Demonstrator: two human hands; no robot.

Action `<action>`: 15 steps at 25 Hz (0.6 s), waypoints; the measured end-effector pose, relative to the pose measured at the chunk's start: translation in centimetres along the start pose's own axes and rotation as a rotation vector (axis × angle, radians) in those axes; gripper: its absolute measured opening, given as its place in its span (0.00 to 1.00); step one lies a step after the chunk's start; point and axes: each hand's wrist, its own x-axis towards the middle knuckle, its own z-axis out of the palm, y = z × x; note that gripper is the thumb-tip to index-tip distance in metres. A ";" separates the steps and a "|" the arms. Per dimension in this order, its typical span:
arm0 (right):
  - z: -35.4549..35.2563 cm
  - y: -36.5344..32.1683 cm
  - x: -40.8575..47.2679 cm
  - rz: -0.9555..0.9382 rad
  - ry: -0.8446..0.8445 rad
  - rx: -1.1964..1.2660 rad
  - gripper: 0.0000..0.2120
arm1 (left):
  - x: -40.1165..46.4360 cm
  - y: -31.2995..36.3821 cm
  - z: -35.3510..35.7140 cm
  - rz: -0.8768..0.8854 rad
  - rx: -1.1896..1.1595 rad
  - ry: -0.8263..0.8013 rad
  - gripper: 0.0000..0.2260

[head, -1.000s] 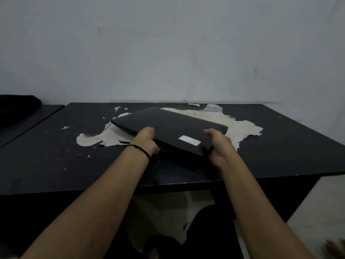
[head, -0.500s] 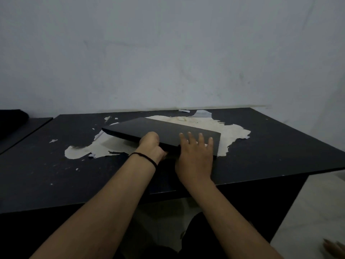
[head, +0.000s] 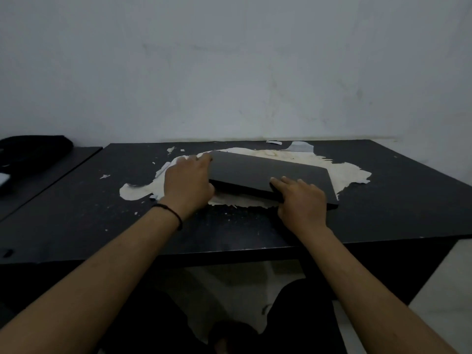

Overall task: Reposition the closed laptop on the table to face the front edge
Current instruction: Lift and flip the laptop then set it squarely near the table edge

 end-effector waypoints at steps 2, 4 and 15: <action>0.3 0.0 -0.3 -0.018 0.041 -0.007 0.29 | 0.7 -2.5 1.2 0.055 0.176 -0.027 0.31; 0.4 0.4 -0.6 -0.041 0.092 -0.006 0.30 | 1.3 -3.4 2.8 0.099 0.241 -0.080 0.36; -0.9 2.7 -3.7 -0.215 0.139 0.133 0.35 | -6.6 -4.9 1.5 0.232 0.148 0.160 0.31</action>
